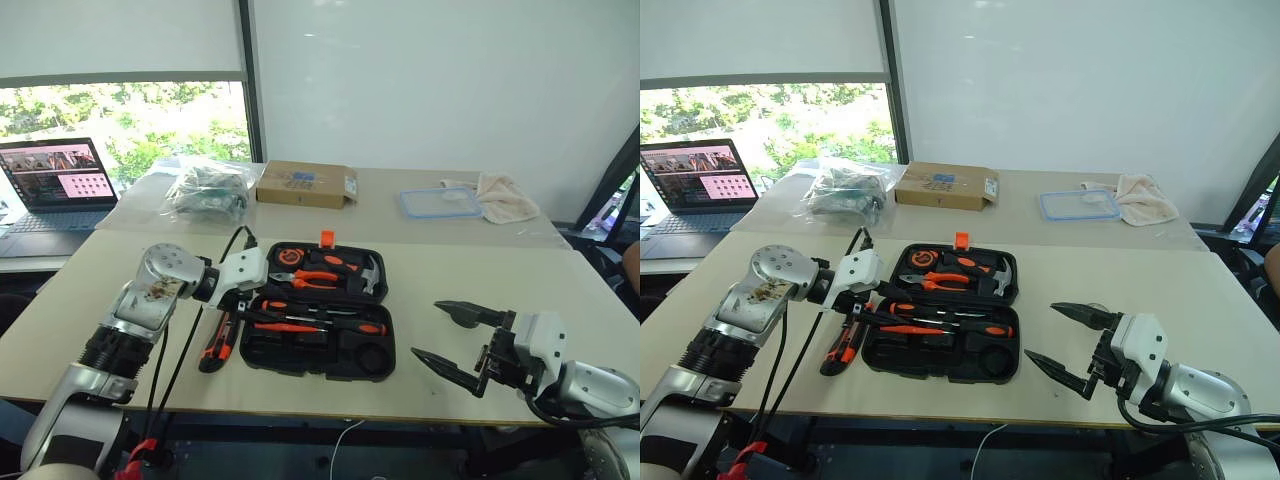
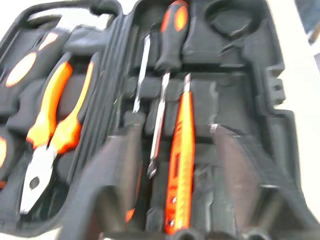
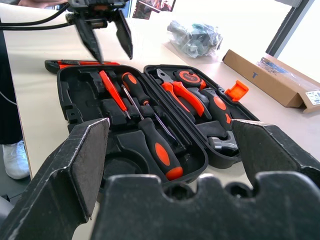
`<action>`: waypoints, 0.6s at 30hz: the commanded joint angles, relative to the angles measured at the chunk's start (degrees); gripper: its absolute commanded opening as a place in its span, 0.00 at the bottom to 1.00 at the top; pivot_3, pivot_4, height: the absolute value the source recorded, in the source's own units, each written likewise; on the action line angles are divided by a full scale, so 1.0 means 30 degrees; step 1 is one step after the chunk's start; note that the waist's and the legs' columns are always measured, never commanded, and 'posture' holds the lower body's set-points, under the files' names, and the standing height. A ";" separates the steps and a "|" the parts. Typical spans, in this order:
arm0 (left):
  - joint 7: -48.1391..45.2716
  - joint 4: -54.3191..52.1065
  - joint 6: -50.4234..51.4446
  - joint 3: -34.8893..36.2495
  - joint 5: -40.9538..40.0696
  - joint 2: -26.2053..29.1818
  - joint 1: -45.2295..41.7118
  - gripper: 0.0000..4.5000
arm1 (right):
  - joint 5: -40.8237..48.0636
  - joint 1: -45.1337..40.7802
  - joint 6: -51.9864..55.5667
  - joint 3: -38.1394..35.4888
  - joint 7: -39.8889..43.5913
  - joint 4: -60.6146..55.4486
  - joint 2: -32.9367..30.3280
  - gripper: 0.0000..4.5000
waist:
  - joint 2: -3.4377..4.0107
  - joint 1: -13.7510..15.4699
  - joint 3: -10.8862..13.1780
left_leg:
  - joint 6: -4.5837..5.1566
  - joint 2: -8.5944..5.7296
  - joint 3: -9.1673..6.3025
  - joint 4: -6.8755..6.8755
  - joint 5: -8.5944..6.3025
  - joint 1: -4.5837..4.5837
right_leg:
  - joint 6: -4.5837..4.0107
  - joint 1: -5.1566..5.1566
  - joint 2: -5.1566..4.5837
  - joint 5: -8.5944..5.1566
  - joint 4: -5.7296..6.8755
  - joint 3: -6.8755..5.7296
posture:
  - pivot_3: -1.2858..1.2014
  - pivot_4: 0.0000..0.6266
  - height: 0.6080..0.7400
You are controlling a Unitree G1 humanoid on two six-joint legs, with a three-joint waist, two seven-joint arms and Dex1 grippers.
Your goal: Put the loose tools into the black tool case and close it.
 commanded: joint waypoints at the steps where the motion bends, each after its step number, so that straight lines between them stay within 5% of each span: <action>1: 0.0959 0.0884 -0.0620 0.0109 0.0447 -0.0382 -0.0140 0.18 | 0.0074 -0.0345 -0.0359 -0.0105 -0.0081 -0.0141 0.0100 1.00 | 0.0000 0.0002 0.0000 | 0.0000 -0.0001 0.0001 -0.0001 0.0000 -0.0001 | 0.0000 0.0000 0.0000 0.0000 -0.0001 0.0000 | 0.52 0.24 1.00; 4: 0.1618 0.1397 -0.0774 -0.0038 0.0794 -0.0761 0.0117 0.01 | 0.0029 -0.0513 -0.0365 -0.0035 -0.0073 -0.0038 0.0106 1.00 | 0.0000 0.0007 0.0000 | -0.0008 -0.0001 0.0002 0.0000 0.0005 -0.0004 | 0.0000 -0.0001 -0.0001 0.0001 -0.0004 -0.0001 | 0.52 0.24 1.00; 18: 0.1410 0.0914 -0.1337 -0.0774 0.1137 -0.0968 0.1435 0.01 | -0.0028 -0.0376 -0.0298 0.0163 -0.0267 -0.0240 0.0308 1.00 | 0.0002 -0.0003 -0.0001 | -0.0016 0.0001 0.0004 -0.0003 0.0009 0.0000 | 0.0000 0.0000 -0.0002 0.0001 -0.0004 -0.0001 | 0.52 0.24 1.00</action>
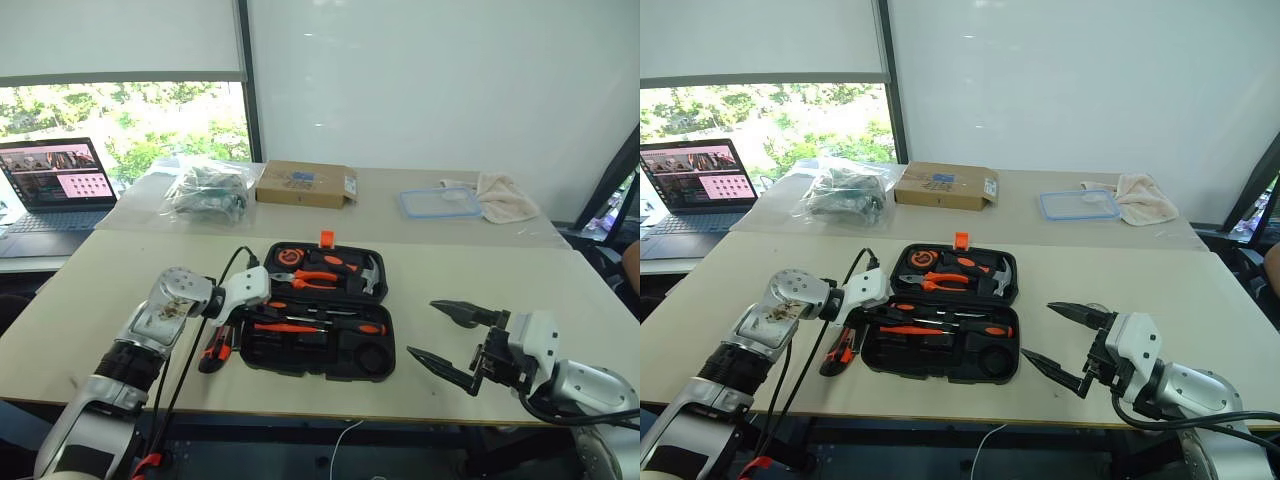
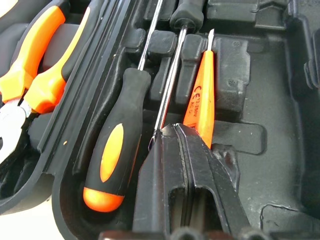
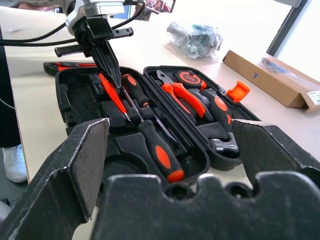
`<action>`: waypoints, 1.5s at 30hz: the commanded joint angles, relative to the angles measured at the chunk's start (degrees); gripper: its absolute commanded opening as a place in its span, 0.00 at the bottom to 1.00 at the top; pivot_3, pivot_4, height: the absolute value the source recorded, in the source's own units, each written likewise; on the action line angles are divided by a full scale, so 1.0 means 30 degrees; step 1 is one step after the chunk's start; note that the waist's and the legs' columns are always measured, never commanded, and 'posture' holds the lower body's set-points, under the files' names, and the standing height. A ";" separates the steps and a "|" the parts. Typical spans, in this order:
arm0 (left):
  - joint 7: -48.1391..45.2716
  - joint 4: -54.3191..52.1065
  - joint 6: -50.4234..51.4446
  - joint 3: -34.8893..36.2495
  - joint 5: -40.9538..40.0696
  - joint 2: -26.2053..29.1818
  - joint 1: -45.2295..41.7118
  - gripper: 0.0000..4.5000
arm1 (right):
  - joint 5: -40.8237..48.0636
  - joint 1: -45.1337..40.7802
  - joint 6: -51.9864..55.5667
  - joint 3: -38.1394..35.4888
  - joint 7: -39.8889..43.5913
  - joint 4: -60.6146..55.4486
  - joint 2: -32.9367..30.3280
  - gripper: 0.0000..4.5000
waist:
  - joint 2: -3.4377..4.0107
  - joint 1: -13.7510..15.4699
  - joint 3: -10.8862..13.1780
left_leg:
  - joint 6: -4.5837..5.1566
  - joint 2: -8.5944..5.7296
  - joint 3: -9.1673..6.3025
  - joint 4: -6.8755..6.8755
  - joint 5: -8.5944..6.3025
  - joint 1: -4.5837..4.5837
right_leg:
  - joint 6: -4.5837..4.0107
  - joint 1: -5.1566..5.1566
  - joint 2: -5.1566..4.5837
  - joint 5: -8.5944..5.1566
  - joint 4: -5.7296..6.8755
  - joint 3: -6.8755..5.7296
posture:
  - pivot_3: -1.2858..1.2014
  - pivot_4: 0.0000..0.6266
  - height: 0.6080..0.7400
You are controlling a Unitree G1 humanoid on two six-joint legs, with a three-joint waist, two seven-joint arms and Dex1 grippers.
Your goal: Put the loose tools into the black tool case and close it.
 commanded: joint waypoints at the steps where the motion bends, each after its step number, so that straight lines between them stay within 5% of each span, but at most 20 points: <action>1: -0.0138 -0.0429 -0.0116 -0.0310 0.0270 0.0083 0.0284 0.01 | 0.0155 -0.0051 -0.0284 -0.0249 -0.0114 -0.0449 0.0064 1.00 | 0.0000 0.0001 0.0000 | 0.0000 0.0000 0.0000 -0.0001 0.0000 0.0000 | 0.0000 0.0000 0.0000 0.0000 0.0000 0.0001 | 0.52 0.24 1.00; 22: 0.0584 -0.1663 0.1082 -0.0897 0.1024 0.0119 0.1853 0.01 | -0.0295 -0.0007 -0.0482 0.0103 -0.0462 -0.0279 0.0700 1.00 | 0.0020 0.0015 -0.0017 | 0.0018 0.0003 0.0001 -0.0003 -0.0010 0.0056 | -0.0001 0.0046 -0.0002 -0.0001 0.0006 0.0004 | 0.52 0.24 1.00; 27: 0.1463 -0.1520 0.1699 -0.0859 0.1203 -0.0107 0.1950 0.01 | -0.0342 -0.0035 -0.0485 0.0148 -0.0483 -0.0236 0.0808 1.00 | 0.0024 -0.0005 -0.0021 | 0.0056 0.0019 -0.0001 -0.0041 -0.0037 0.0308 | 0.0003 0.0275 -0.0005 -0.0017 -0.0014 0.0005 | 0.52 0.24 1.00; 34: 0.1232 -0.3092 0.0951 0.2499 -0.2496 -0.0158 0.3257 0.01 | -0.0114 0.0171 -0.0465 -0.0092 -0.0318 -0.0338 0.0784 1.00 | 0.0054 -0.0076 -0.0037 | 0.0046 0.0039 -0.0004 -0.0044 -0.0031 0.0309 | -0.0004 0.0258 -0.0016 -0.0016 0.0005 0.0023 | 0.52 0.24 1.00; 39: 0.1703 -0.3776 -0.2021 0.7903 -0.5327 0.0828 0.7387 0.29 | 0.0105 0.0270 -0.0927 -0.0302 0.0071 -0.0131 0.0861 1.00 | 0.0052 -0.0323 -0.0034 | 0.0031 0.0083 -0.0001 -0.0070 -0.0022 0.0270 | -0.0036 0.0190 -0.0007 -0.0025 0.0008 0.0029 | 0.52 0.24 1.00; 45: 0.3190 -0.2255 -0.3480 1.4680 -0.6703 0.2031 1.3242 0.77 | -0.0799 0.0488 -0.2789 0.0070 0.1417 0.0879 0.0562 1.00 | 0.0057 -0.0440 -0.0028 | 0.0048 0.0093 0.0011 -0.0109 -0.0040 0.0270 | -0.0029 0.0186 -0.0052 -0.0031 -0.0029 -0.0003 | 0.52 0.24 1.00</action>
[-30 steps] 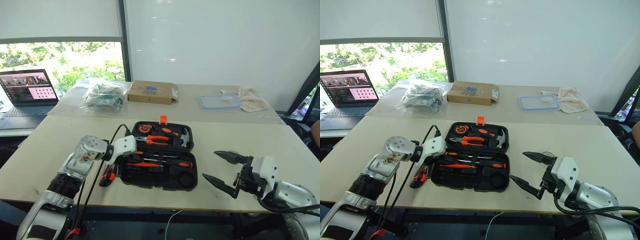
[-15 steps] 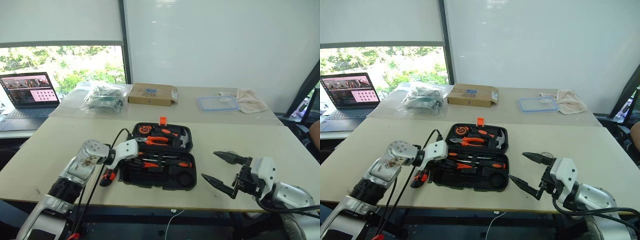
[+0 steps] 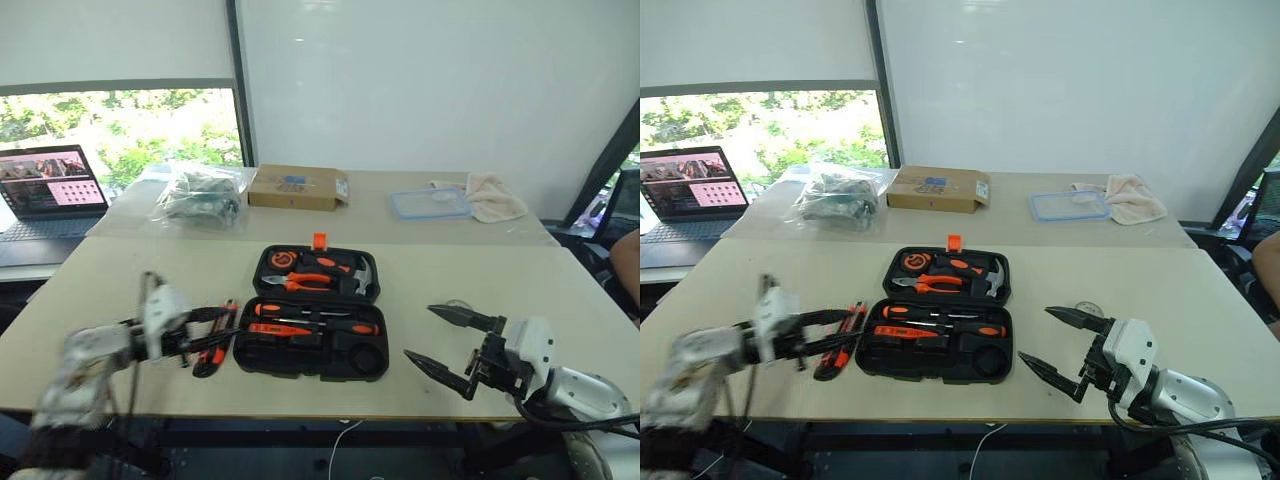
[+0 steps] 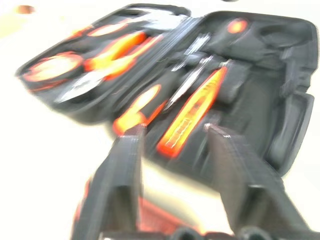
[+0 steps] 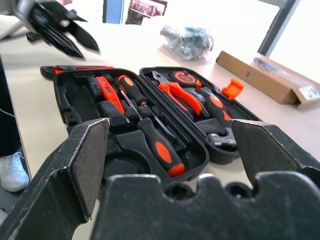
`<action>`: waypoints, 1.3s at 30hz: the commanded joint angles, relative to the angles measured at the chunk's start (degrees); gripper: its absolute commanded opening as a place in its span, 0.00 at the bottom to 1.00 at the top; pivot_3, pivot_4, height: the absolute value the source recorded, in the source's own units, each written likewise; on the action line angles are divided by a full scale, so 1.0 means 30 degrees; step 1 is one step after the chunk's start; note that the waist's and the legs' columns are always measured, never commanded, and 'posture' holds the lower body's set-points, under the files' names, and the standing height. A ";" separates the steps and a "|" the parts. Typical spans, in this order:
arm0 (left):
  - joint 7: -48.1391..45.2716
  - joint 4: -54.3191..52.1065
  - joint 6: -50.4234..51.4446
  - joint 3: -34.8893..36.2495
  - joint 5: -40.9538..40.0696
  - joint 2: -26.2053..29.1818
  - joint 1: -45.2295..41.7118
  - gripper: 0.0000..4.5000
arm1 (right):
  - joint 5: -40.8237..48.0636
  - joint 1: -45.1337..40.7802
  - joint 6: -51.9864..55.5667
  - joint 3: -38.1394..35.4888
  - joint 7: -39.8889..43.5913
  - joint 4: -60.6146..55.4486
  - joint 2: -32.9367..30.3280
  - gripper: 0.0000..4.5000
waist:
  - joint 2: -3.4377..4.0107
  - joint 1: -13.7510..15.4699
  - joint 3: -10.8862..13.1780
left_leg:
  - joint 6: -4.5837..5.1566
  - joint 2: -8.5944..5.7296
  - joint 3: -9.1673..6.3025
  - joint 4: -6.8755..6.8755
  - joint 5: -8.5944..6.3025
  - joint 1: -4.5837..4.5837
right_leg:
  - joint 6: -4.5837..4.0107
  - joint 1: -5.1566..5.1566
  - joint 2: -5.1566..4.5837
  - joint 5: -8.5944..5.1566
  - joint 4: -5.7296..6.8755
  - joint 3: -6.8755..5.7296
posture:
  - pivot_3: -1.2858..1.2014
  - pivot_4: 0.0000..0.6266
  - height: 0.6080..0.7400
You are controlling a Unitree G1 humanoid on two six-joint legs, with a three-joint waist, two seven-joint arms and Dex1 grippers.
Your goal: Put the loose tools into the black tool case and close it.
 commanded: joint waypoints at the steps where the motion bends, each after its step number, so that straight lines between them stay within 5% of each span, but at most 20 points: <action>1: 0.1215 0.0375 -0.0499 0.3326 -0.0793 0.0449 0.2230 0.86 | -0.0450 0.0128 -0.1640 -0.0129 0.0782 0.0312 -0.0260 1.00 | -0.0005 0.0089 0.0006 | 0.0012 -0.0004 0.0000 0.0000 -0.0011 0.0000 | 0.0006 0.0004 -0.0015 -0.0004 -0.0006 -0.0015 | 0.52 0.24 1.00; 3: 0.1728 0.0577 -0.0482 0.4570 -0.0808 0.0455 0.3800 0.98 | -0.0635 0.0201 -0.2404 0.0064 0.1321 0.0646 -0.0254 1.00 | -0.0003 0.0237 0.0009 | 0.0026 -0.0018 -0.0003 0.0003 -0.0024 0.0000 | 0.0020 0.0016 -0.0047 -0.0014 -0.0017 -0.0030 | 0.52 0.24 1.00; 9: 0.3465 -0.2095 0.2443 0.5189 -0.1960 -0.0011 0.5886 0.98 | 0.0223 -0.0167 -0.1829 0.0065 0.1855 0.0975 -0.0418 1.00 | -0.0010 0.0585 0.0015 | 0.0020 -0.0025 0.0005 0.0007 -0.0027 0.0013 | -0.0089 0.0019 -0.0104 -0.0083 -0.0019 -0.0048 | 0.52 0.24 1.00; 19: 1.1231 -1.0329 1.5948 0.0095 -0.3930 -0.0006 0.1214 0.98 | 0.0601 -0.0887 -0.1054 0.0403 0.2147 0.1020 -0.0701 1.00 | -0.0014 0.0449 0.0015 | -0.0011 -0.0040 -0.0006 -0.0007 -0.0023 0.0023 | 0.0017 0.0042 -0.0064 -0.0007 0.0005 -0.0028 | 0.52 0.24 1.00; 28: 1.5494 -1.0520 2.0204 -0.4276 -0.1925 -0.1848 -0.1544 0.98 | 0.0593 -0.0890 -0.0833 0.0624 0.1535 0.0458 -0.0494 1.00 | -0.0021 0.0343 0.0020 | -0.0111 -0.0040 -0.0018 -0.0028 -0.0008 0.0040 | 0.0008 0.0040 0.0015 -0.0010 0.0004 0.0006 | 0.52 0.24 1.00; 31: 1.5786 -0.9963 2.0408 -0.4677 -0.1486 -0.1888 -0.1990 0.81 | 0.0647 -0.0885 -0.0772 0.0579 0.1332 0.0371 -0.0506 1.00 | -0.0019 0.0428 0.0021 | -0.0089 -0.0047 -0.0021 -0.0028 -0.0020 0.0046 | 0.0006 0.0043 0.0005 -0.0013 0.0001 0.0010 | 0.52 0.24 1.00; 36: 1.5140 -0.9205 1.9640 -0.4966 -0.1114 -0.1685 -0.2297 0.39 | 0.0678 -0.0957 -0.0665 0.0439 0.1018 0.0318 -0.0514 1.00 | -0.0015 0.0460 0.0018 | -0.0092 -0.0046 -0.0025 -0.0026 -0.0017 0.0052 | -0.0001 0.0048 0.0002 -0.0016 0.0007 0.0012 | 0.52 0.24 1.00; 39: 1.4867 -0.8749 1.9061 -0.4529 -0.1030 -0.1751 -0.2330 0.39 | 0.0672 -0.0934 -0.0629 0.0463 0.0932 0.0263 -0.0516 1.00 | -0.0007 0.0479 0.0014 | -0.0093 -0.0047 -0.0027 -0.0026 -0.0016 0.0052 | -0.0002 0.0048 -0.0002 -0.0017 0.0008 0.0011 | 0.52 0.24 1.00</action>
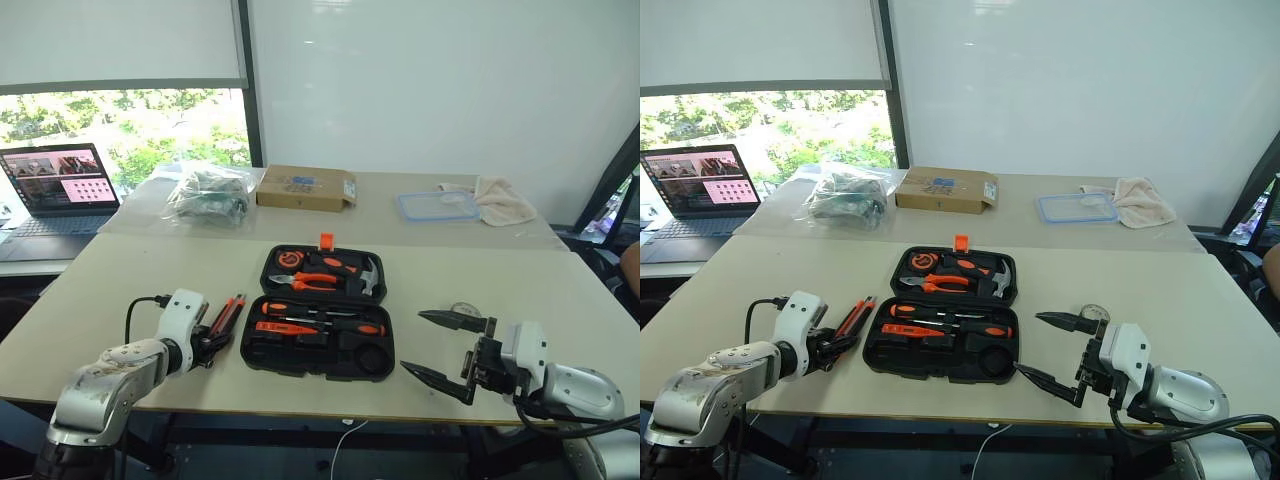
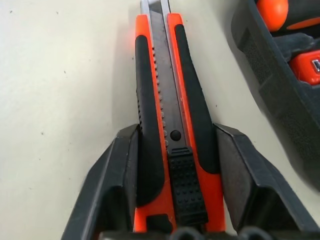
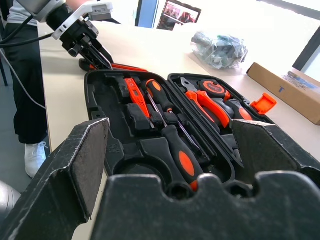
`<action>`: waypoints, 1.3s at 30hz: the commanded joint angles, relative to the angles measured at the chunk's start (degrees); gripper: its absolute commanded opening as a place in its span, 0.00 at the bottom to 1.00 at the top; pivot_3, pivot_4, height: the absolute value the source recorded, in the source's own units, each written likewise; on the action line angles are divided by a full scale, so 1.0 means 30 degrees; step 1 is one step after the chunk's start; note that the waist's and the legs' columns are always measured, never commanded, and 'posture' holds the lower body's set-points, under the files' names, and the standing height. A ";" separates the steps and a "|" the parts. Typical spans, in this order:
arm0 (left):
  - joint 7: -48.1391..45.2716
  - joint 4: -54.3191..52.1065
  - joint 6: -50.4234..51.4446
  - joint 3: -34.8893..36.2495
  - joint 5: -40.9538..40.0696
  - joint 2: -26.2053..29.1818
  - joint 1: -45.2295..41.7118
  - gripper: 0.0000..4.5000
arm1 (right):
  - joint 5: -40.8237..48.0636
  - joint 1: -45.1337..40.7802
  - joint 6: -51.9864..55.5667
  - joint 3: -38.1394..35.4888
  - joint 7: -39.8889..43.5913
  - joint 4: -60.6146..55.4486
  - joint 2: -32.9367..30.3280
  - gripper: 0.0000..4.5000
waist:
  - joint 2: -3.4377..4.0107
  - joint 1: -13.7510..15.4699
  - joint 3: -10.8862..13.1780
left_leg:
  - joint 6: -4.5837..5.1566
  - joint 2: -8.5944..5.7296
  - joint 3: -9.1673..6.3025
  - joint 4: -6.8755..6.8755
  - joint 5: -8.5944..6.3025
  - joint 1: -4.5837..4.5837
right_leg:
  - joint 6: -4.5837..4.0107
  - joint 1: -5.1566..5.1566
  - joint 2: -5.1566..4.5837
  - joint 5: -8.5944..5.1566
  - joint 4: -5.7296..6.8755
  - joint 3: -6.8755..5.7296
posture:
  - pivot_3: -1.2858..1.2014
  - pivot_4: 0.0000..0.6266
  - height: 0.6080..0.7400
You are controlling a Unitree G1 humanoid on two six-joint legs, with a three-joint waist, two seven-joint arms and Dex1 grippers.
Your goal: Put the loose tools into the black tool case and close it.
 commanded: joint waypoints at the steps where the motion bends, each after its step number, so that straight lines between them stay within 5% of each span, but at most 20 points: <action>1: -0.0631 0.0979 -0.1068 0.0433 0.0244 0.0145 0.0025 0.39 | 0.0391 -0.0053 0.0048 -0.0371 -0.0303 -0.0713 -0.0022 1.00 | 0.0001 0.0010 0.0000 | -0.0001 0.0001 0.0000 0.0000 0.0000 0.0001 | -0.0001 0.0000 0.0000 0.0000 0.0001 -0.0001 | 0.52 0.24 1.00; 3: -0.2560 0.2050 -0.3189 0.1778 -0.0359 0.0604 -0.0025 0.39 | 0.0405 0.0120 0.0105 -0.0438 -0.0421 -0.0862 -0.0026 1.00 | 0.0000 -0.0009 0.0002 | -0.0004 0.0003 -0.0001 0.0000 0.0003 0.0000 | -0.0003 -0.0002 0.0000 -0.0001 0.0003 -0.0002 | 0.52 0.24 1.00; 6: -0.9393 0.4810 -0.9617 0.2786 -0.0666 0.2928 -0.0726 0.39 | 0.0576 0.0507 0.0244 -0.0686 -0.0566 -0.1129 -0.0128 1.00 | -0.0085 -0.0054 0.0041 | -0.0028 0.0026 -0.0001 0.0001 0.0017 -0.0028 | -0.0099 -0.0058 0.0021 -0.0057 0.0025 -0.0025 | 0.52 0.24 1.00; 13: -1.9200 0.5742 -1.3281 -0.2914 -0.0084 0.4304 -0.5786 0.39 | 0.0824 0.0964 0.0494 -0.1122 -0.0196 -0.1124 -0.0678 1.00 | -0.0054 0.0325 0.0038 | -0.0143 -0.0023 0.0035 0.0046 0.0096 -0.0273 | -0.0072 -0.0228 -0.0008 -0.0027 0.0011 -0.0049 | 0.52 0.24 1.00; 16: -1.9681 0.6070 -1.3955 -0.6109 0.2367 0.3403 -0.7781 0.39 | 0.0778 0.0994 0.0537 -0.1213 -0.0249 -0.1126 -0.0819 1.00 | -0.0057 0.0286 0.0039 | -0.0094 -0.0065 0.0057 0.0081 0.0070 -0.0303 | 0.0001 -0.0221 0.0015 0.0001 -0.0026 -0.0027 | 0.52 0.24 1.00; 22: -1.9489 0.8082 -1.6145 -0.8815 0.5273 0.1780 -0.8907 0.39 | 0.0684 0.1244 0.0636 -0.1384 -0.0528 -0.1470 -0.0852 1.00 | -0.0068 -0.0075 0.0044 | -0.0038 -0.0047 0.0037 0.0081 0.0043 -0.0317 | 0.0019 -0.0242 0.0072 0.0001 -0.0028 0.0002 | 0.52 0.24 1.00; 39: -2.0283 0.7324 -1.6662 -1.0508 0.7335 0.1784 -0.8155 0.39 | 0.0455 0.1589 0.0462 -0.1454 -0.0965 -0.1673 -0.0746 1.00 | -0.0063 -0.0035 0.0041 | 0.0079 -0.0043 0.0028 0.0100 -0.0024 -0.0308 | 0.0047 -0.0230 0.0055 -0.0010 -0.0022 0.0006 | 0.52 0.24 1.00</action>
